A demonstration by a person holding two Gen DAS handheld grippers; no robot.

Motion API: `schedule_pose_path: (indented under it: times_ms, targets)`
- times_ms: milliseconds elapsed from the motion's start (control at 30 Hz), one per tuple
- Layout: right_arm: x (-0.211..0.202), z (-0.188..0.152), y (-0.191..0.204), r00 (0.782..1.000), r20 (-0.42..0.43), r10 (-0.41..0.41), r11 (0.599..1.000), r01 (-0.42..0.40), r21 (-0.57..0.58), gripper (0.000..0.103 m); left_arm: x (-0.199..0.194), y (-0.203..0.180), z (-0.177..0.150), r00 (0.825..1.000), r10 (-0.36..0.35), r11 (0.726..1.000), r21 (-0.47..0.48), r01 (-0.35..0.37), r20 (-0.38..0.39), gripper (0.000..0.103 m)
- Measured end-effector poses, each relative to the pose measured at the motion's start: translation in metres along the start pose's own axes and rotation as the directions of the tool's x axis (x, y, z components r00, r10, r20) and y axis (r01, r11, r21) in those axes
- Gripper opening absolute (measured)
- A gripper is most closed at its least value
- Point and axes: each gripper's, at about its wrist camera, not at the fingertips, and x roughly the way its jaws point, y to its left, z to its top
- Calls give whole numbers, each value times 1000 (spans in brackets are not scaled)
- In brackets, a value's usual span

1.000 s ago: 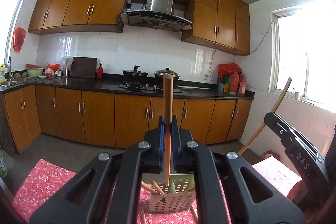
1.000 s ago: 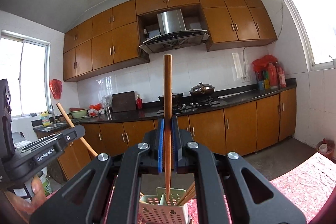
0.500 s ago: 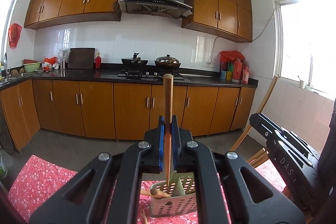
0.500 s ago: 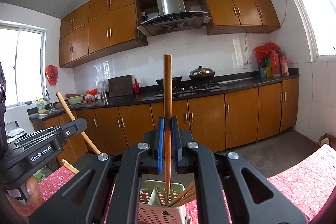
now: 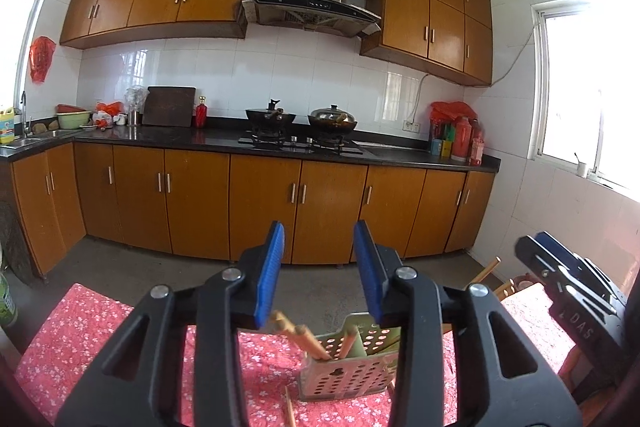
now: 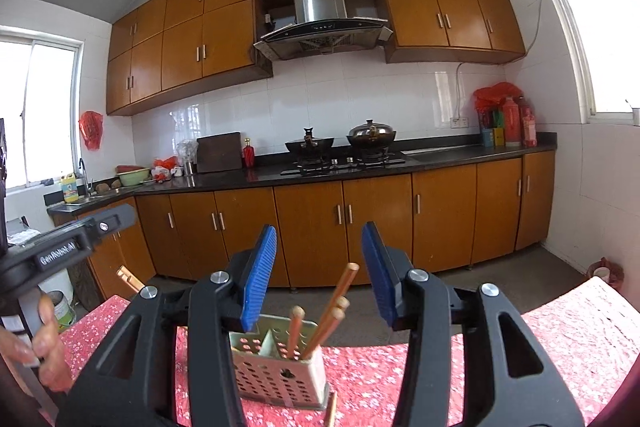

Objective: Organize utensils
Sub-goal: 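Open both tools to release the chopsticks in the holder, then move both tools back to the table and close the right tool on a chopstick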

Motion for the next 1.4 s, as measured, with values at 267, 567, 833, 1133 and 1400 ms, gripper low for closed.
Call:
schedule_pose_path:
  times_ms: [267,567,833,1133,1400]
  targets:
    - [-48,-23,-16,994,-91,-65,998,67,18,47,-60,21,-30,997,67,998,14,-66,-34,44]
    - [-59,-107,-22,934,-343,-101,992,121,38,47,-87,47,-128,961,167,986,63,-157,-219,45]
    - [-21,-177,-5,803,-596,-22,996,72,61,31,-64,54,-193,900,138,990,50,-129,-414,45]
    - [8,-207,9,731,-682,-23,999,44,13,20,-37,40,-211,860,89,996,43,-78,-503,45]
    - [4,-208,-22,736,-673,-67,990,131,44,8,-19,19,-228,828,62,998,63,-32,-558,45]
